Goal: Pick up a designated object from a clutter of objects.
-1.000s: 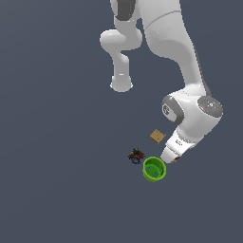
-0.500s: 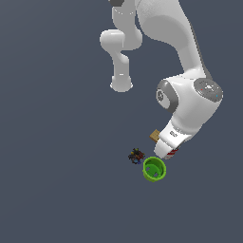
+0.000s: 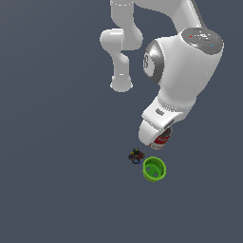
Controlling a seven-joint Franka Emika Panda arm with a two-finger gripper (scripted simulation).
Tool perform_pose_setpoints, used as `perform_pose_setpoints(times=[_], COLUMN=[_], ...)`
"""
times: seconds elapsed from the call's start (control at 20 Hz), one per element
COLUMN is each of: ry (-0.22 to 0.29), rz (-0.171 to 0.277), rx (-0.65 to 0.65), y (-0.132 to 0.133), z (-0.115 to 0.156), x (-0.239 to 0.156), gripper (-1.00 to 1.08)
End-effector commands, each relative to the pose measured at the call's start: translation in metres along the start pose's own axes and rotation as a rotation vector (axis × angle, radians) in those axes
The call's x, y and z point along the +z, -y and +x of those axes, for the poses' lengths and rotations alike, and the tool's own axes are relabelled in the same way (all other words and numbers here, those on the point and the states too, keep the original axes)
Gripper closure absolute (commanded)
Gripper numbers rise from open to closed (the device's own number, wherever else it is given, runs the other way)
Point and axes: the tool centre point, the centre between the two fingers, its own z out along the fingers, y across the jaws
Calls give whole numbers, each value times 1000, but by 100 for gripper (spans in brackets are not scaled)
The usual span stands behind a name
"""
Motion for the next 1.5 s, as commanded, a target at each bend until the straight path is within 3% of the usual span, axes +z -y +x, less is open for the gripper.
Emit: perform_pose_setpoints(times=[0.0,0.75,1.45], ry=[-3,-4,-3], rz=[-1,-1,-3], rx=[-1,-1,0], y=[-14,-91,-114], z=[-11,-64,-77], x=[-29,-170,-208], gripper=[108,108,108])
